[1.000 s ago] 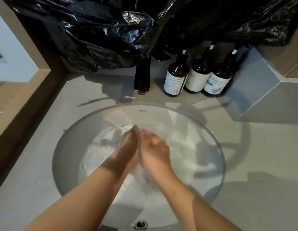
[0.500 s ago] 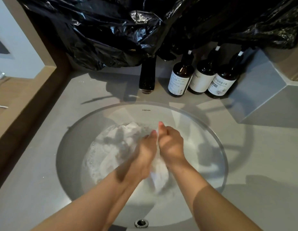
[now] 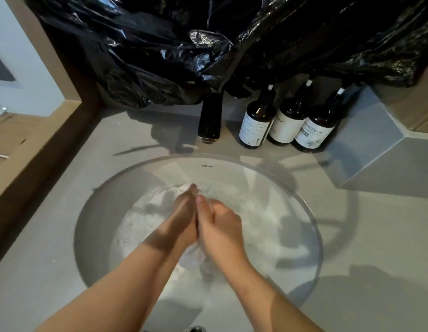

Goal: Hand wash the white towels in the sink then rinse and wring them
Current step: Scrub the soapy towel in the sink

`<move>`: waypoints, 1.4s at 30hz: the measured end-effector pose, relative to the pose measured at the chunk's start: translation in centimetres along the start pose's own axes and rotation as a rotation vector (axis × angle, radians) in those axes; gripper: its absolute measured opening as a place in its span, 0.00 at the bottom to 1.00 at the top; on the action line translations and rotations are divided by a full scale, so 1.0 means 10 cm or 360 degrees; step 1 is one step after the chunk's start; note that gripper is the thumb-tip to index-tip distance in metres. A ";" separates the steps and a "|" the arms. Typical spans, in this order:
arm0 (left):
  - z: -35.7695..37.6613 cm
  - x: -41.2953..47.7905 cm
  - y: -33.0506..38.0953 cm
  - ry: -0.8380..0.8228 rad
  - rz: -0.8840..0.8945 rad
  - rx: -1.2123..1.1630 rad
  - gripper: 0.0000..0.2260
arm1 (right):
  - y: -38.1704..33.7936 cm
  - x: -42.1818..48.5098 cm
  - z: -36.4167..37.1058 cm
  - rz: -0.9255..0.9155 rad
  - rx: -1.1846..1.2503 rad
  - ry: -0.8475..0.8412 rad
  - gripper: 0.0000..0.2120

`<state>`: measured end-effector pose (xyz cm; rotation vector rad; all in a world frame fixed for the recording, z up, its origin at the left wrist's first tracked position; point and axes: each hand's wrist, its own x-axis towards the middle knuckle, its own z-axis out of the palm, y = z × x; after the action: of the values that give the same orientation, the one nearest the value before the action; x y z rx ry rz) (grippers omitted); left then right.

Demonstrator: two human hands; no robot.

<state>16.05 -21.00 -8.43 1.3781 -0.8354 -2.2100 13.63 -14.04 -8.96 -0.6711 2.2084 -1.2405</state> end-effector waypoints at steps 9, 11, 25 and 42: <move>-0.06 -0.02 -0.23 -0.0205 -0.0139 0.0087 0.15 | 0.04 -0.05 -0.03 0.0044 -0.0040 0.0022 0.21; 0.03 -0.06 -0.30 -0.0295 -0.0145 0.0148 0.14 | 0.17 0.18 -0.13 0.0114 -0.0058 0.0152 0.21; -0.09 -0.04 -0.12 -0.0576 -0.0048 0.0407 0.13 | 0.26 0.31 -0.15 0.0301 0.0426 0.0276 0.21; -0.29 -0.10 0.38 -0.0813 0.0538 0.0717 0.17 | -0.26 0.16 -0.75 -0.0193 0.0885 -0.0005 0.10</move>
<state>19.22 -24.02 -6.21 0.7420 -1.6906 -2.1986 8.00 -11.63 -3.63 -0.5772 1.7106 -1.8079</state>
